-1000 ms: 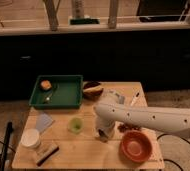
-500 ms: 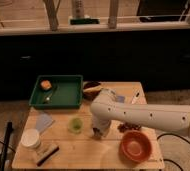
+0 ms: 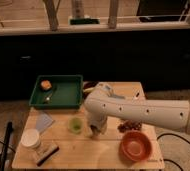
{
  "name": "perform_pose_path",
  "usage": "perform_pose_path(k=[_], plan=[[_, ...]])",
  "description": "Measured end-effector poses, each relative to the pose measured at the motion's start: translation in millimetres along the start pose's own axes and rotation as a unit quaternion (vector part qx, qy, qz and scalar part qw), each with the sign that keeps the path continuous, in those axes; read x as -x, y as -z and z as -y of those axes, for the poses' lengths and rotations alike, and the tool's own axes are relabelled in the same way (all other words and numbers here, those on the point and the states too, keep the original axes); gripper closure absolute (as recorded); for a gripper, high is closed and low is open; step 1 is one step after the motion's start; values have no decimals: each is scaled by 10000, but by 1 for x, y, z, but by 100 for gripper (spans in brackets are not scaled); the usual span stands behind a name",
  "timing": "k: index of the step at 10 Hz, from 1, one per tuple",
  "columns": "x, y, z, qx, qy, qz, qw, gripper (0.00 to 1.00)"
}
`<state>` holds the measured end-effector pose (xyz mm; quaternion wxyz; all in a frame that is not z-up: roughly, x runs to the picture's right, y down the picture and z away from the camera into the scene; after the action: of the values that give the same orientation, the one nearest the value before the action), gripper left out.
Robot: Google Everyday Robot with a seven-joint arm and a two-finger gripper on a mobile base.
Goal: Stack cups into tray
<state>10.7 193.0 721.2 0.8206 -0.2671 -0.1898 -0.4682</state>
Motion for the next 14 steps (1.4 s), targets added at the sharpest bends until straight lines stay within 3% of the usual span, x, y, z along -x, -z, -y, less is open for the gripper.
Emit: perform_pose_path(k=[4, 8, 14], plan=[[13, 23, 33, 46, 508, -12, 9987, 100], [31, 35, 68, 140, 1065, -76, 9942, 100], [37, 36, 98, 248, 1389, -102, 9899, 100]])
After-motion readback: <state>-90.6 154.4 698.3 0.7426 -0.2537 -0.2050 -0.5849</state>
